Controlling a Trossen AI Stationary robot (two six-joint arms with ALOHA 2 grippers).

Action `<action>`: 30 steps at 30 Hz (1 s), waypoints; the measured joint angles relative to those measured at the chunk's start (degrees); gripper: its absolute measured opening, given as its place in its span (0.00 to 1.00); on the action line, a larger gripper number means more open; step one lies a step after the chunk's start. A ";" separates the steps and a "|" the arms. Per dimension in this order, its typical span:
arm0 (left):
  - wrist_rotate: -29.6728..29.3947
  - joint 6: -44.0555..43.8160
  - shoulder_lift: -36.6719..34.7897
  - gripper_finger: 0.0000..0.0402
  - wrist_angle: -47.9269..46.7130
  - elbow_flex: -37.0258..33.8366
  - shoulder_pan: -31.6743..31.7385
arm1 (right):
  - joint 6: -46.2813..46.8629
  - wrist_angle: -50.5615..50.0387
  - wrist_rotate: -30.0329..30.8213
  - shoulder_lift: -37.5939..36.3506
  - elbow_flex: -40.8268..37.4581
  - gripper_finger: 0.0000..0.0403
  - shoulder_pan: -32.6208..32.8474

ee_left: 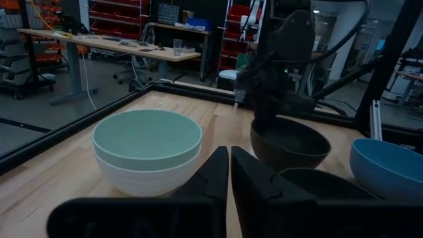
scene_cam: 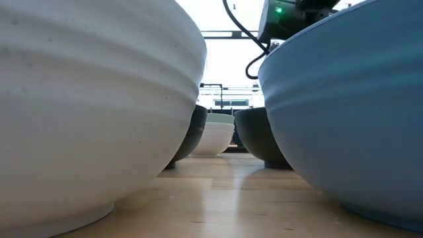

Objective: Nest bowls inside each other
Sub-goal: Stack the right black bowl on top of the light green bowl

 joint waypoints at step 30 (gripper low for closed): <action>-0.02 0.19 0.00 0.08 0.00 0.00 0.01 | -16.28 -17.55 5.20 0.05 29.19 0.01 -12.75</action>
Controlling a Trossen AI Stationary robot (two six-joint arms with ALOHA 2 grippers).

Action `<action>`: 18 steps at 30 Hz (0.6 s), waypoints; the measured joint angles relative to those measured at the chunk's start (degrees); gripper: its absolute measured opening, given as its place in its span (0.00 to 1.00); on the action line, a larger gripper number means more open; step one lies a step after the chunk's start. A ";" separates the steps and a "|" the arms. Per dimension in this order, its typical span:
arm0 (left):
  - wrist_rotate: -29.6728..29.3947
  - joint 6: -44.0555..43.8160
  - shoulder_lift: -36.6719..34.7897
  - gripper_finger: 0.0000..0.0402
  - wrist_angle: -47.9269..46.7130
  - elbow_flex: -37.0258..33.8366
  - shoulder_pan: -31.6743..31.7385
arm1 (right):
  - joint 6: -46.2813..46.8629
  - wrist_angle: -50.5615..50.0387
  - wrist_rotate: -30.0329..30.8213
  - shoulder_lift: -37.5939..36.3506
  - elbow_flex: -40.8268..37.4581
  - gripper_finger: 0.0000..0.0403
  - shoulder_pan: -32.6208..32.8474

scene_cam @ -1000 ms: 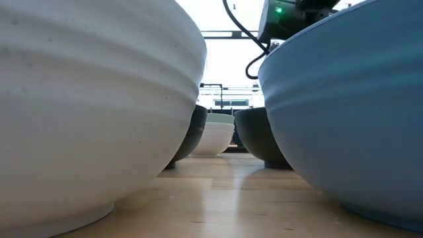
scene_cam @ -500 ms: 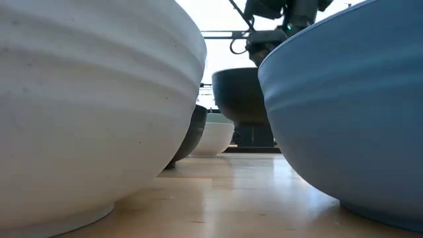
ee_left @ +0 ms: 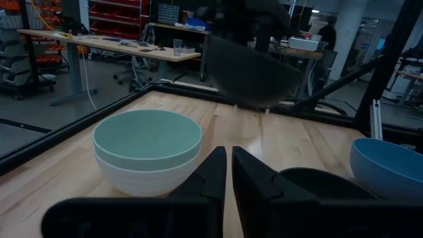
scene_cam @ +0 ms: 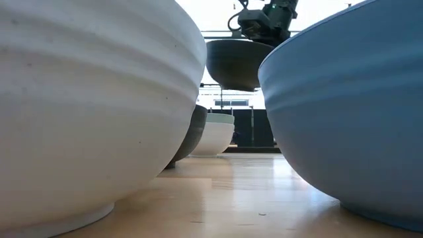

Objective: Nest bowls inside each other
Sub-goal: Stack the right black bowl on top of the light green bowl

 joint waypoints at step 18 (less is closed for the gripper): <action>-4.78 -1.87 0.01 0.08 0.00 0.00 0.00 | -7.54 1.28 -3.53 1.67 3.34 0.01 -13.40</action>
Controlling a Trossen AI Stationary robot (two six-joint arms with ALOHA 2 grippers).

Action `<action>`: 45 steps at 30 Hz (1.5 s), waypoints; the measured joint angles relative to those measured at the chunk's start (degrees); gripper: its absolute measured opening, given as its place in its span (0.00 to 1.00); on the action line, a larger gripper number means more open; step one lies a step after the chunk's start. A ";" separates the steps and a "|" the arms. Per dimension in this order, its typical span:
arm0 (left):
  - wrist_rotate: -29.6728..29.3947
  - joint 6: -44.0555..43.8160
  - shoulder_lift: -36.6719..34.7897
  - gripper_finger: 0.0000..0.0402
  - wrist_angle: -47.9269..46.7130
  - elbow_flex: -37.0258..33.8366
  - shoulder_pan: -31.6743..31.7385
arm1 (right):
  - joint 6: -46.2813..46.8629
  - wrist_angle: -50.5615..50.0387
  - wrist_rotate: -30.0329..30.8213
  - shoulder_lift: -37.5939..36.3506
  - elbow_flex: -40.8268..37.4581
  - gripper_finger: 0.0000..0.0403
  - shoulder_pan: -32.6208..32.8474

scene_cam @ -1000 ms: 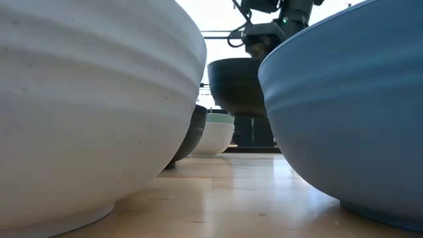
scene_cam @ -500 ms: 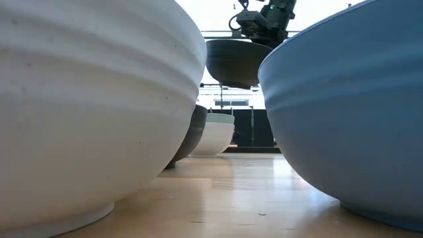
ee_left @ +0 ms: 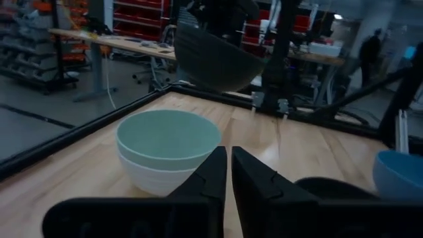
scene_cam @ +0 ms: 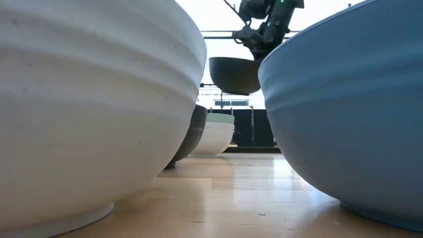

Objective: Nest bowls inside each other
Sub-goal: Stack the right black bowl on top of the light green bowl

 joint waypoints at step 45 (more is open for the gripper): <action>-3.28 -10.04 32.83 0.05 20.75 0.02 10.67 | -10.89 -7.60 -6.03 26.45 29.03 0.01 -0.48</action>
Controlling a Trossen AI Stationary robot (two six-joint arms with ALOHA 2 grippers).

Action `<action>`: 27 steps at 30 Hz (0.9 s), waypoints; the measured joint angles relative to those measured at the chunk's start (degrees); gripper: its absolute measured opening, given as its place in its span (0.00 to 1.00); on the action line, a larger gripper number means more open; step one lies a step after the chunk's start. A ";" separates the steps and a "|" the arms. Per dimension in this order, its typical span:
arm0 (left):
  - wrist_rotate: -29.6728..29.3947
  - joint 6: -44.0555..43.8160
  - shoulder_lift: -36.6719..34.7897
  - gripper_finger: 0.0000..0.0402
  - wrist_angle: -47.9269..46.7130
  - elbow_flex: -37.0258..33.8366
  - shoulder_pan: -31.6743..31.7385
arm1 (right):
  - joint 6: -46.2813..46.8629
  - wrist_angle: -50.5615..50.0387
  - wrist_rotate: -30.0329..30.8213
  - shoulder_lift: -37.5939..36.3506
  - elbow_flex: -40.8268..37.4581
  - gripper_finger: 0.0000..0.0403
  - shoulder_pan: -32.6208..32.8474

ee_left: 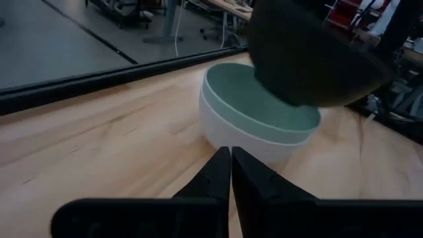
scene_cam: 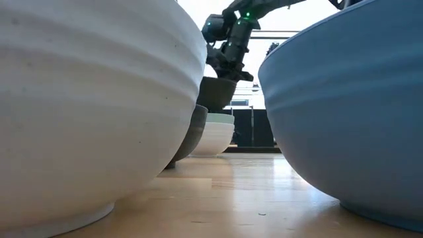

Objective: Nest bowls inside each other
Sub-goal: Stack the right black bowl on top of the light green bowl

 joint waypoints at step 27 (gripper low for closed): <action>0.38 1.42 13.53 0.03 4.15 5.30 -0.07 | -1.59 -2.85 -0.22 1.95 -4.94 0.01 -0.74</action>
